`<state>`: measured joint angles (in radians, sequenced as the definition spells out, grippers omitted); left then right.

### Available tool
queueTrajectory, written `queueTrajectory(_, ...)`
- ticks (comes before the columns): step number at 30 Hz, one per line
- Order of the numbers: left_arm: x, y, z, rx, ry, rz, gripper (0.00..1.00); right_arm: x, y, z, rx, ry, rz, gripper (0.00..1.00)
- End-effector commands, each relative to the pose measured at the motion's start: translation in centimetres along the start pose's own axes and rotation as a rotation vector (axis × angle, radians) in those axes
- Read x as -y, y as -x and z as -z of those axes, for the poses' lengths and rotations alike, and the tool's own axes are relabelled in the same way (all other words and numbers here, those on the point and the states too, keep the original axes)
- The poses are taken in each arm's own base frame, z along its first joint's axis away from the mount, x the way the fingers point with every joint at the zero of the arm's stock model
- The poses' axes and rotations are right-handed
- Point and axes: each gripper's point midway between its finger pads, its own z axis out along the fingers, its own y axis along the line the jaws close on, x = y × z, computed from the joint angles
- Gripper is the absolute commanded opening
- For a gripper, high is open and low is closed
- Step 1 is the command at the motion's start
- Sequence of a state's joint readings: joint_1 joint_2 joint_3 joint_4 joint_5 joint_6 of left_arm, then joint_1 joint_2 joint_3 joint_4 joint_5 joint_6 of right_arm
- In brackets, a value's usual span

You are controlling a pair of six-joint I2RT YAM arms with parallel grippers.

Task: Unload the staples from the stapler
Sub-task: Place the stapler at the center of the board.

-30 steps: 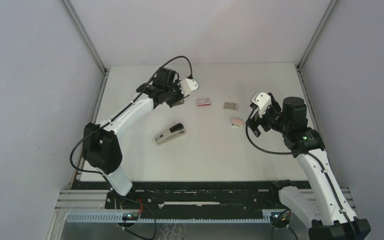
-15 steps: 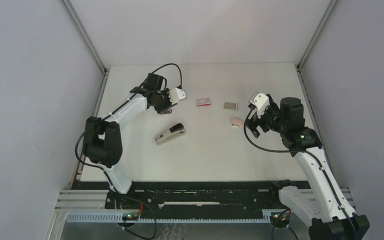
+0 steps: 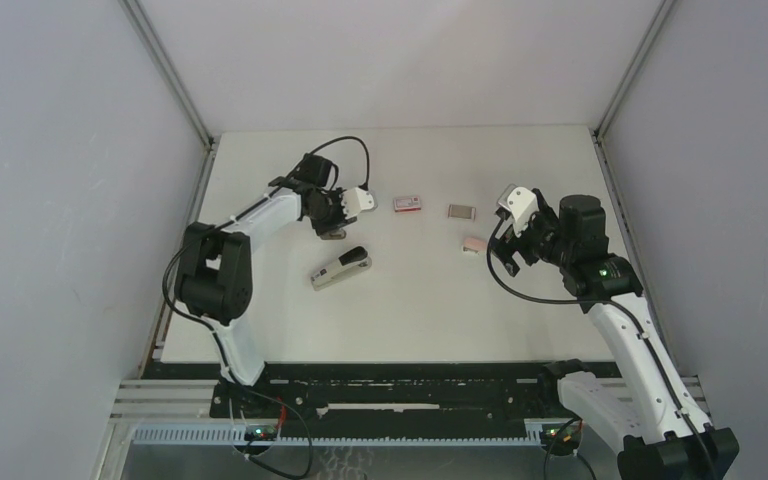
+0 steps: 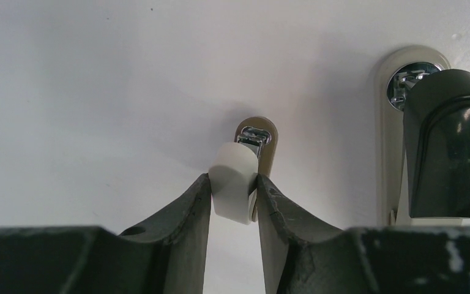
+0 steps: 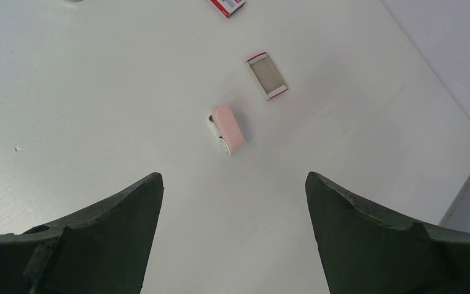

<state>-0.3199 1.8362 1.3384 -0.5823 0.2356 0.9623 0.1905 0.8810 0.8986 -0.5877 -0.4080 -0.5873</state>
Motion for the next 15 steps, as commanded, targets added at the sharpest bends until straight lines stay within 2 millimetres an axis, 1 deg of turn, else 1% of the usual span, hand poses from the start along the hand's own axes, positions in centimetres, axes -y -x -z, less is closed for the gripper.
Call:
queueTrajectory(1, 0.0, -0.5, -0.4, -0.006, -0.013, -0.019, 0.39, 0.5, 0.8, 0.0, 0.028, -0.018, 0.018, 0.86)
queueTrajectory(8, 0.0, -1.0, -0.6, -0.031, -0.008, -0.014, 0.47, 0.4, 0.8, 0.0, 0.028, -0.012, 0.019, 0.86)
queueTrajectory(11, -0.7, -0.5, 0.4, -0.013, 0.027, 0.01, 0.56, 0.4, 0.9, 0.0, 0.029, -0.013, 0.02, 0.86)
queueTrajectory(13, -1.4, 0.4, 1.5, 0.025, 0.058, 0.039, 0.65, 0.4, 0.8, 0.0, 0.028, -0.012, 0.019, 0.86)
queueTrajectory(15, -2.2, 1.4, 2.9, 0.06, 0.089, 0.065, 0.72, 0.3, 0.8, 0.0, 0.028, -0.009, 0.019, 0.86)
